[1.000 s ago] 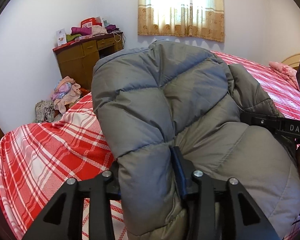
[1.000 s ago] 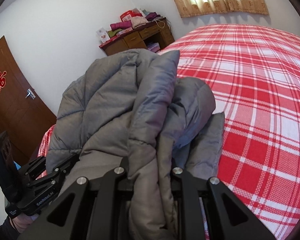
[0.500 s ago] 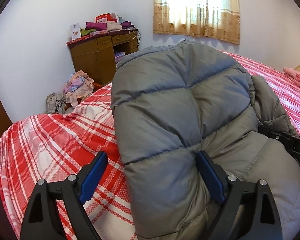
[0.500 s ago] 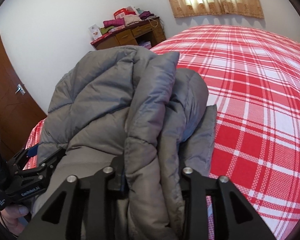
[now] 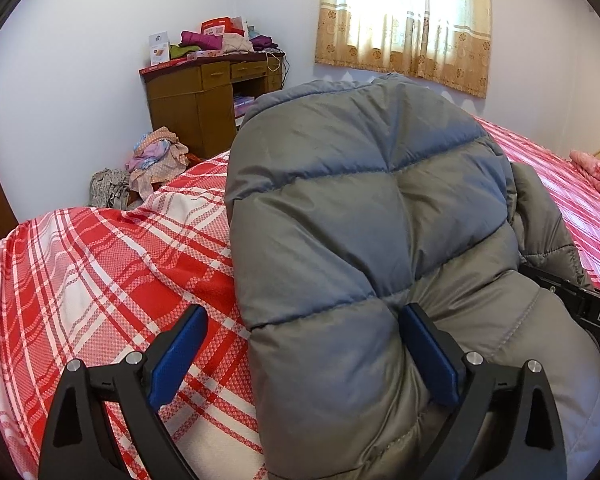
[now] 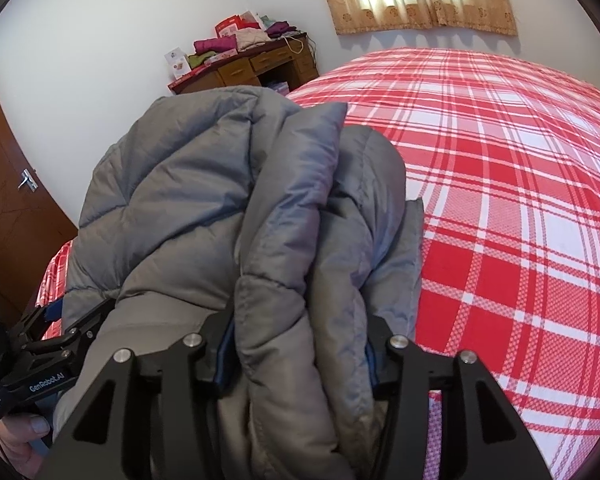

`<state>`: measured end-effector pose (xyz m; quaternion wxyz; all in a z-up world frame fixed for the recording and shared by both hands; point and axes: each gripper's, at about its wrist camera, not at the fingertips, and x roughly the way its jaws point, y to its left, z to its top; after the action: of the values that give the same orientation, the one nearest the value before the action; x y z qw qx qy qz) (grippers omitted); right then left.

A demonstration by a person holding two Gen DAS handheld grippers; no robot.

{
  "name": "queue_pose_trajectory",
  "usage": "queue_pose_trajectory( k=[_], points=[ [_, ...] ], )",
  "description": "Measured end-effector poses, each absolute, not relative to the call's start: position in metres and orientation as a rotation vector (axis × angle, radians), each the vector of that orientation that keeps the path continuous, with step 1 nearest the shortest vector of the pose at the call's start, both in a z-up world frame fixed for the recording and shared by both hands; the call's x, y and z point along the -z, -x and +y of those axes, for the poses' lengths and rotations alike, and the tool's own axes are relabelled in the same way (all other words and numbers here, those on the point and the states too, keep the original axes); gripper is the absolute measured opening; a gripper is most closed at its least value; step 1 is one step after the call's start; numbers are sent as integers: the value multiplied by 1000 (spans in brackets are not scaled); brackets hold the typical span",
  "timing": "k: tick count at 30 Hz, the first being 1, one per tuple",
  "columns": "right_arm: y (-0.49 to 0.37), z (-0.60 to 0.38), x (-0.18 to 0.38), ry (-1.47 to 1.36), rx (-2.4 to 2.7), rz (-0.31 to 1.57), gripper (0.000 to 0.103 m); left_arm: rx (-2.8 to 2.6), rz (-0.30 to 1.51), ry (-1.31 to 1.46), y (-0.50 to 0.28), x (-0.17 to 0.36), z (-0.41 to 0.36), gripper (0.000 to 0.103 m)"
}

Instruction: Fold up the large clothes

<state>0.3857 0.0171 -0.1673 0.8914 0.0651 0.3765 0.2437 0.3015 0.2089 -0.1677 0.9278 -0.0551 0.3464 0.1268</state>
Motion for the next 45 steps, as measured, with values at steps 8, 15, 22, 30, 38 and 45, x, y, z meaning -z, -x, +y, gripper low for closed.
queue_pose_trajectory(
  k=[8,15,22,30,38,45],
  points=[
    [-387,24,168,-102,-483,795,55,-265,711,128,-303,170,211,97],
    [-383,26,162,-53,-426,782,64,-285,721,113,-301,166,207,97],
    [-336,10,112,-56,-417,673,78,-327,625,75,-252,116,193,97],
    [-250,2,52,-26,-401,469,89,-361,428,79,-176,48,185,97],
    [-229,9,43,-5,-404,436,90,-353,357,85,-158,22,186,97],
    [-220,4,40,-2,-402,420,90,-350,354,86,-155,23,183,97]
  ],
)
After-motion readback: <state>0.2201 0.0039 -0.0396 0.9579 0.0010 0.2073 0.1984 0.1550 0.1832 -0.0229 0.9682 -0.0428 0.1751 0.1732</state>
